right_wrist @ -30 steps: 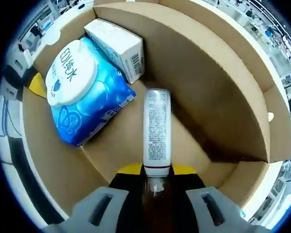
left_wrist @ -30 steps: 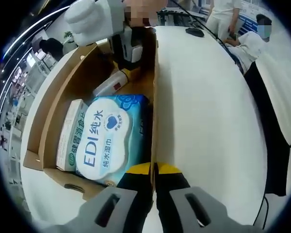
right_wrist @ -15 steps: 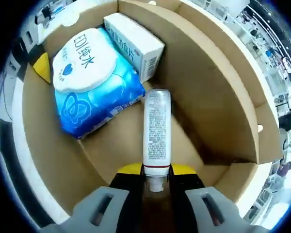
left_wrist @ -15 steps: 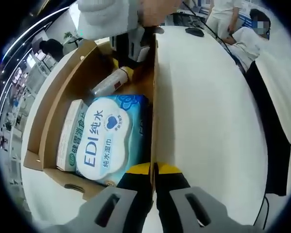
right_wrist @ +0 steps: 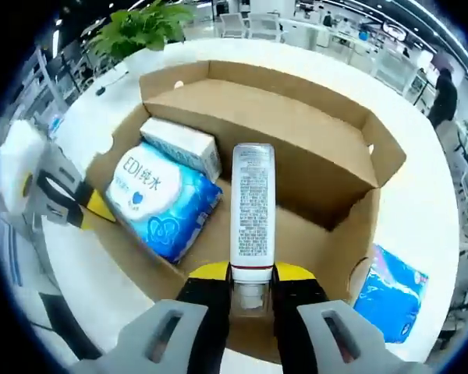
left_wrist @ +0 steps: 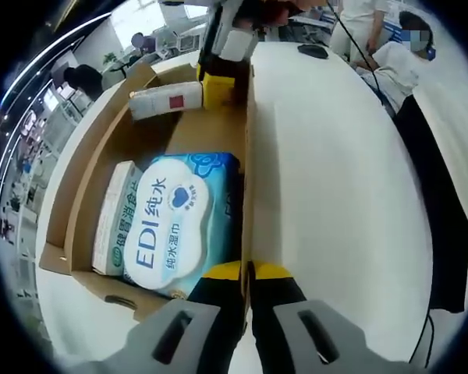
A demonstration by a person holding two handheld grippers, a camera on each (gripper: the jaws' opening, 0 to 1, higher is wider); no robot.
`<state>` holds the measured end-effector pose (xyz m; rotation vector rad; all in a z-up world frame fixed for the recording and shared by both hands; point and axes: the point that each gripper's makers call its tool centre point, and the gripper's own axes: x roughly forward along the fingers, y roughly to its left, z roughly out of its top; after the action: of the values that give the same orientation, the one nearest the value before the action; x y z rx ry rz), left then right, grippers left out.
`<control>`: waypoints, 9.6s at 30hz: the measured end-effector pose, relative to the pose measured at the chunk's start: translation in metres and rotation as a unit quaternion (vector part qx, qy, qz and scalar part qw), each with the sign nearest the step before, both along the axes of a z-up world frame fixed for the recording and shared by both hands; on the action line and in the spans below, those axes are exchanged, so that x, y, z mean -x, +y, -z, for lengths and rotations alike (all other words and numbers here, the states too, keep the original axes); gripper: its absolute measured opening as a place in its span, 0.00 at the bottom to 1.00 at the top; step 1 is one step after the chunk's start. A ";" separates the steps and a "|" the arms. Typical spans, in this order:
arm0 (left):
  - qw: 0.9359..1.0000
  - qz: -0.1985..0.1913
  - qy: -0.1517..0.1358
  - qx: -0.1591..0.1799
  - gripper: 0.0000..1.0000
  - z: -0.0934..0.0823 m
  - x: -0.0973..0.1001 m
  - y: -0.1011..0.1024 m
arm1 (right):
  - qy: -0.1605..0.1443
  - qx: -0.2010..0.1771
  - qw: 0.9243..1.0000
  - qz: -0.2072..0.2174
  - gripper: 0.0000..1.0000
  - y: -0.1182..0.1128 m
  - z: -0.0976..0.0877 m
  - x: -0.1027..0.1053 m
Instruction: Operate the shoe box by opening the lid, removing the specified soft item, and placing it in the target area until the item is outside and the box remains undamaged.
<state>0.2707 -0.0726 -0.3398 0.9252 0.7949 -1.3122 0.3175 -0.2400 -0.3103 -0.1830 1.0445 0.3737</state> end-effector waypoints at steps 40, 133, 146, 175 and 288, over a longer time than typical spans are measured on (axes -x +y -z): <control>1.000 -0.003 -0.007 -0.005 0.02 0.001 0.001 0.002 | -0.135 -0.131 0.978 0.087 0.17 -0.009 -0.090 0.008; 1.000 -0.004 0.004 -0.020 0.01 0.002 0.001 0.003 | -0.082 0.018 0.980 0.181 0.17 -0.267 -0.112 0.060; 1.000 -0.003 0.005 -0.021 0.01 0.002 0.000 0.002 | -0.047 0.014 0.983 0.177 0.17 -0.272 -0.083 0.053; 1.000 -0.003 0.002 -0.021 0.01 0.001 0.000 0.001 | 0.032 0.010 0.983 0.183 0.17 -0.272 -0.004 0.048; 1.000 -0.007 -0.002 -0.030 0.01 0.002 0.000 0.003 | -0.108 0.037 0.985 0.129 0.27 -0.261 -0.060 0.030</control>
<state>0.2704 -0.0699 -0.3421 0.9681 0.8404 -1.2798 0.2871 -0.5013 -0.2506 -0.1482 0.8554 0.0778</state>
